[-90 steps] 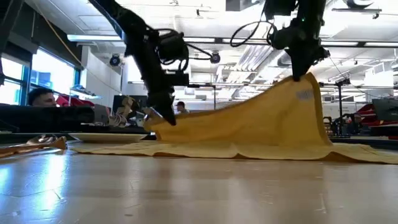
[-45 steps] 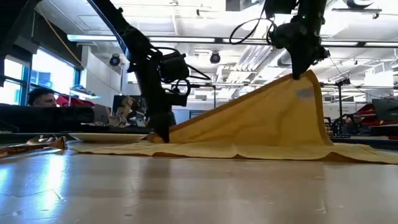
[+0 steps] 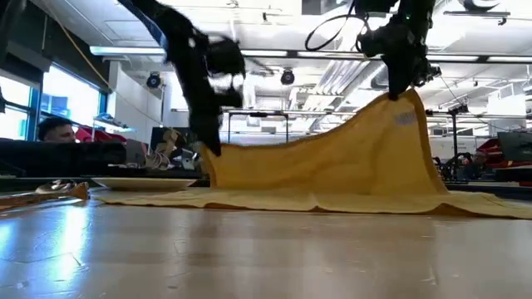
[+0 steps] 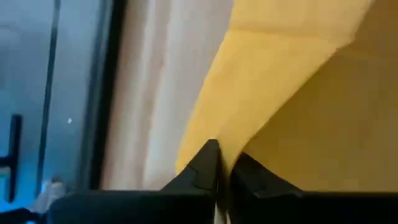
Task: Set table place
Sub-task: Fold the yellow table napkin on the table
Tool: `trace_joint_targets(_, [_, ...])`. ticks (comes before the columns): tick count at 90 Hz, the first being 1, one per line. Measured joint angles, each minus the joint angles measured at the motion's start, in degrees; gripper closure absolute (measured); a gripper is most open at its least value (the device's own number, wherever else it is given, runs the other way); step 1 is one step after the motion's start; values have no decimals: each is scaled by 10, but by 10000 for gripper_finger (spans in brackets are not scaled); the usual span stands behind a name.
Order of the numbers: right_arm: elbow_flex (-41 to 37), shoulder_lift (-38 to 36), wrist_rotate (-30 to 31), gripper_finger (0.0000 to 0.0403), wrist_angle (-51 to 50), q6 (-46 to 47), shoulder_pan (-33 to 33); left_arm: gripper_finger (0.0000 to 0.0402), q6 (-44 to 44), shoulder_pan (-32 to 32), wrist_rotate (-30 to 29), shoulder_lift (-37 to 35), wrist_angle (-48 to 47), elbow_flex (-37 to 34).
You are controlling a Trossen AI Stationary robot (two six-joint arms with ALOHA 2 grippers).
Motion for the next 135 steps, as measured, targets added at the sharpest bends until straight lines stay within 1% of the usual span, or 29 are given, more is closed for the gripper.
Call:
trace_joint_targets(5, [0,0,-5,403,-12,-10,15,401,1,0,35,-31,-33,0])
trace_joint_targets(11, [-5,0,-17,403,-12,-23,33,401,2,-1,97,-61,-76,0])
trace_joint_targets(15, [-15,0,-24,403,-8,-23,48,401,1,-5,138,-75,-104,0])
trace_joint_targets(19, [-31,1,-33,403,-6,-20,63,401,-3,-13,166,-84,-124,0])
trace_joint_targets(26, [-67,1,-49,403,10,-8,91,401,-7,-29,194,-87,-151,0])
trace_joint_targets(36, [-117,2,-70,403,49,35,134,401,-17,-60,231,-83,-158,0])
trace_joint_targets(49, [-157,2,-112,403,118,101,190,401,-32,-110,261,-80,-172,0])
trace_joint_targets(60, [-176,1,-121,403,151,150,237,402,-52,-144,263,-79,-187,0])
trace_joint_targets(77, [-209,1,-118,403,183,207,300,402,-128,-197,263,-79,-192,-2])
trace_joint_targets(88, [-227,1,-102,403,187,236,330,402,-191,-235,262,-79,-160,-29])
trace_joint_targets(98, [-240,1,-81,403,190,253,351,401,-241,-267,255,-79,-110,-61])
trace_joint_targets(111, [-262,1,-76,403,227,263,371,401,-313,-293,237,-79,-47,-87])
trace_joint_targets(120, [-282,1,-74,403,251,279,383,401,-323,-311,215,-79,-26,-94])
trace_joint_targets(125, [-291,1,-73,403,256,295,389,401,-326,-317,213,-78,-26,-95])
trace_joint_targets(135, [-305,1,-58,403,272,295,401,401,-329,-331,213,-73,-34,-95])
